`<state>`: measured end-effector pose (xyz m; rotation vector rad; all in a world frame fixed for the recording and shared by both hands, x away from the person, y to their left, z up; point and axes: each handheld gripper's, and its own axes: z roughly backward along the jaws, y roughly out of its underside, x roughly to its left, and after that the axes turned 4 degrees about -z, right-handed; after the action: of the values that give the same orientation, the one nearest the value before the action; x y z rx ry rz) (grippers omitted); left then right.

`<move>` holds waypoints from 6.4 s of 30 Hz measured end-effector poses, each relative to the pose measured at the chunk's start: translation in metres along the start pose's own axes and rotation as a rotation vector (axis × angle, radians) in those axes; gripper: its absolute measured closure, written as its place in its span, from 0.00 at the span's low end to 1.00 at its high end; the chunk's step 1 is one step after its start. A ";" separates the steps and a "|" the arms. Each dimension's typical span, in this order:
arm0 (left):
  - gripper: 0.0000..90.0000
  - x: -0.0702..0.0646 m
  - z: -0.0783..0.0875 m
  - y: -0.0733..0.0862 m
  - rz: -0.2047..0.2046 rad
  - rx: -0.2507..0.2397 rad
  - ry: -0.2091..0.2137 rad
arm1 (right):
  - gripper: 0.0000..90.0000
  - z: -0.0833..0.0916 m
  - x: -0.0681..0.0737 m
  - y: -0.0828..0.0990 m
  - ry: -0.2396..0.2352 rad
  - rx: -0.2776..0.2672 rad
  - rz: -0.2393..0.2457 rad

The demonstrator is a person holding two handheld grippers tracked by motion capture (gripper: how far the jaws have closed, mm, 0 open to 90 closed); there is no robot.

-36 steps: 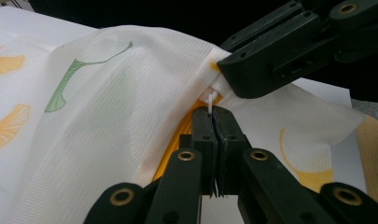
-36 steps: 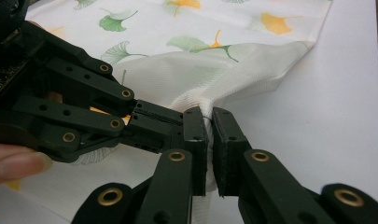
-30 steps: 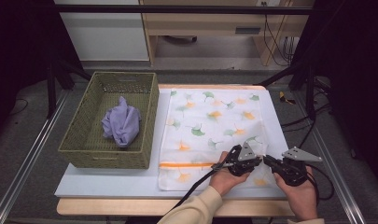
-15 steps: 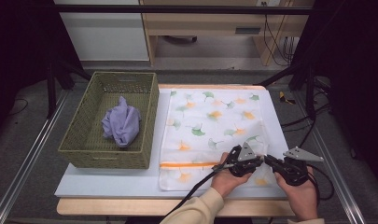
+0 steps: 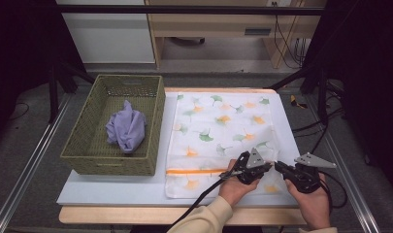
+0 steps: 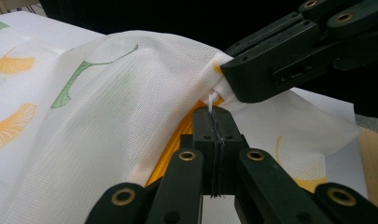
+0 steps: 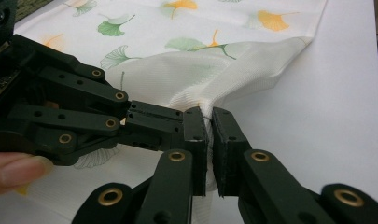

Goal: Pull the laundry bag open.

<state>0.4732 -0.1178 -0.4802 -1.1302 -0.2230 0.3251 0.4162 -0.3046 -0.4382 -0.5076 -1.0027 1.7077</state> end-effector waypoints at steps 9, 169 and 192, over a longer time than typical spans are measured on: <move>0.97 0.001 0.000 0.000 0.001 -0.003 0.000 | 0.95 0.000 0.003 -0.001 -0.016 0.002 -0.003; 1.00 0.000 0.063 0.022 0.205 0.173 -0.382 | 0.96 0.009 0.014 -0.001 0.085 0.036 0.055; 1.00 0.003 0.081 0.035 0.276 0.145 -0.473 | 0.96 0.012 0.017 -0.001 0.048 0.029 0.051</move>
<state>0.4434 -0.0350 -0.4784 -0.9273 -0.4534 0.8434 0.4022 -0.2933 -0.4281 -0.5569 -0.9368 1.7446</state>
